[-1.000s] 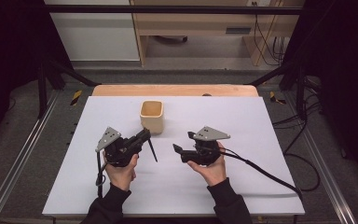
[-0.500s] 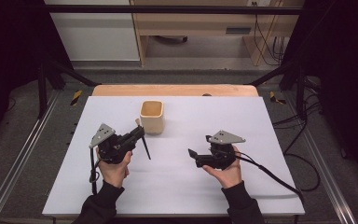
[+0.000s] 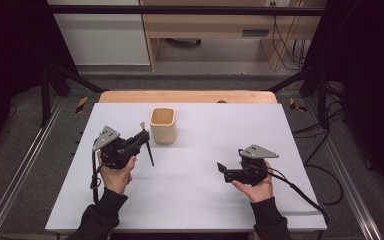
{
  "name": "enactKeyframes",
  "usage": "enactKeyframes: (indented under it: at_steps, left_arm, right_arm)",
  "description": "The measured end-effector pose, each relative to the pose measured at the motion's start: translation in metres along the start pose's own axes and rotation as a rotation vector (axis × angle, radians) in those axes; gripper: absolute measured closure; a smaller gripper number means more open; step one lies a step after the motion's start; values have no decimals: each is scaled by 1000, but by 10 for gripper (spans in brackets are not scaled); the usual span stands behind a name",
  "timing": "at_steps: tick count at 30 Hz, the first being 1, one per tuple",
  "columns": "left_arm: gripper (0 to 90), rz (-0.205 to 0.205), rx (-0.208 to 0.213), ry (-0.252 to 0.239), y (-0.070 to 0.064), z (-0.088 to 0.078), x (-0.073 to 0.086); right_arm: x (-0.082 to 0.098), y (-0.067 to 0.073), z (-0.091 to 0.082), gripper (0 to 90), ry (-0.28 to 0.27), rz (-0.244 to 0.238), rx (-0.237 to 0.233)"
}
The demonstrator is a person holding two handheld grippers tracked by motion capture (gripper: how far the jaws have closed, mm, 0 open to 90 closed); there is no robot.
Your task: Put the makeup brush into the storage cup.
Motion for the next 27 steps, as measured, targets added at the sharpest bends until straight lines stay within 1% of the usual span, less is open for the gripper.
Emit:
enactKeyframes:
  at_steps: [3,6,9,17,18,21,23,27]
  left_arm:
    - [829,1,1,4,2,2,-1]
    - [828,-2,3,8,5,4,-3]
    - [829,7,0,8,8,5,-8]
    - [829,24,-6,5,13,7,-20]
    - [829,28,-6,4,13,8,-23]
    - [829,38,-6,9,13,11,-26]
    - [828,39,-4,9,13,12,-27]
    - [829,50,-6,14,15,18,-33]
  right_arm:
    - [2,-4,-2,88,1,8,15]
    - [2,-6,-3,86,-4,10,16]
    - [5,-9,-4,76,-5,15,23]
    - [8,-14,-7,65,-1,5,47]
    - [8,-15,-8,57,2,5,56]
    - [8,-17,-10,49,-2,3,67]
    - [8,-17,-10,47,-2,3,67]
    - [7,-21,-12,44,-7,24,78]
Point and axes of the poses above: each handheld gripper's, and its own axes: z roughly forward along the jaws, x roughly out of its underside, y roughly to its left, the point moved 7 cm from there along z, roughly forward along the jaws, and after that the axes turned 12 degrees about z, right-handed, at the moved point
